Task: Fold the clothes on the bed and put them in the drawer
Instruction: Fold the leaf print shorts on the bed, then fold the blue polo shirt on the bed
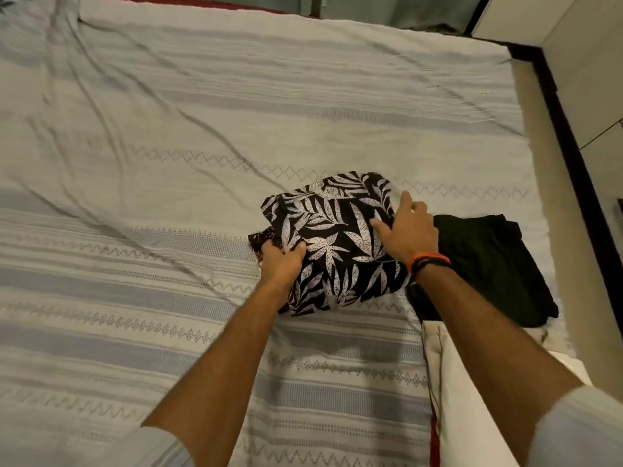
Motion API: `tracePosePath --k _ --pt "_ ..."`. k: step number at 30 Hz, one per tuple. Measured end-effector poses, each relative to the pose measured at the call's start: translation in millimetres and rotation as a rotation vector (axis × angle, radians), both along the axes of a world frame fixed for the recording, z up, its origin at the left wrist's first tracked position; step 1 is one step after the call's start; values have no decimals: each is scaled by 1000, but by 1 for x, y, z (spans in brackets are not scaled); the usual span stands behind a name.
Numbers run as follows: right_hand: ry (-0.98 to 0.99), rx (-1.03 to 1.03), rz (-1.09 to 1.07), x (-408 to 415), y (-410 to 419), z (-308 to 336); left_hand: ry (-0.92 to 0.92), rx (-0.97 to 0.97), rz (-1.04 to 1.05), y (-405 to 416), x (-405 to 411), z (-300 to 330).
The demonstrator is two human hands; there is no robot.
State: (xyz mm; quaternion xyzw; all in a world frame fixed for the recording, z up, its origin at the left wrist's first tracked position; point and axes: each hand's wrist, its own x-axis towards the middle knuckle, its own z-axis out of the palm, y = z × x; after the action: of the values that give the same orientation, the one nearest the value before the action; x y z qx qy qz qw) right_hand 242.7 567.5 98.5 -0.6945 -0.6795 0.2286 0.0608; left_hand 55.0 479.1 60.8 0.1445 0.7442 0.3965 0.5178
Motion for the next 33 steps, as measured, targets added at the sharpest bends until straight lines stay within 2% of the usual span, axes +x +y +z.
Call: tracePosePath --k 1,2,4,5,7,10,17,24,33 --pt "-166 48 68 -2 -4 -11 170 -98 -108 -3 4 -7" --pt "-198 61 142 -5 -9 -20 368 -173 -223 -10 8 -13" --pt "-103 -29 301 -12 -22 -42 662 -99 -445 -20 16 -24" --pt "-92 -96 376 -15 -29 -51 746 -30 -584 -23 18 -30" --pt "-112 -237 429 -18 -40 -67 761 3 -851 -27 19 -40" --pt "-105 -343 395 -18 -49 -77 618 -105 -1007 -26 15 -41" --pt "125 -168 286 -17 -78 -39 519 13 -780 -42 12 5" --pt "366 -152 156 -16 -143 26 453 32 -559 -117 2 74" --pt "465 -187 364 -65 -270 100 446 14 -304 -287 -38 150"
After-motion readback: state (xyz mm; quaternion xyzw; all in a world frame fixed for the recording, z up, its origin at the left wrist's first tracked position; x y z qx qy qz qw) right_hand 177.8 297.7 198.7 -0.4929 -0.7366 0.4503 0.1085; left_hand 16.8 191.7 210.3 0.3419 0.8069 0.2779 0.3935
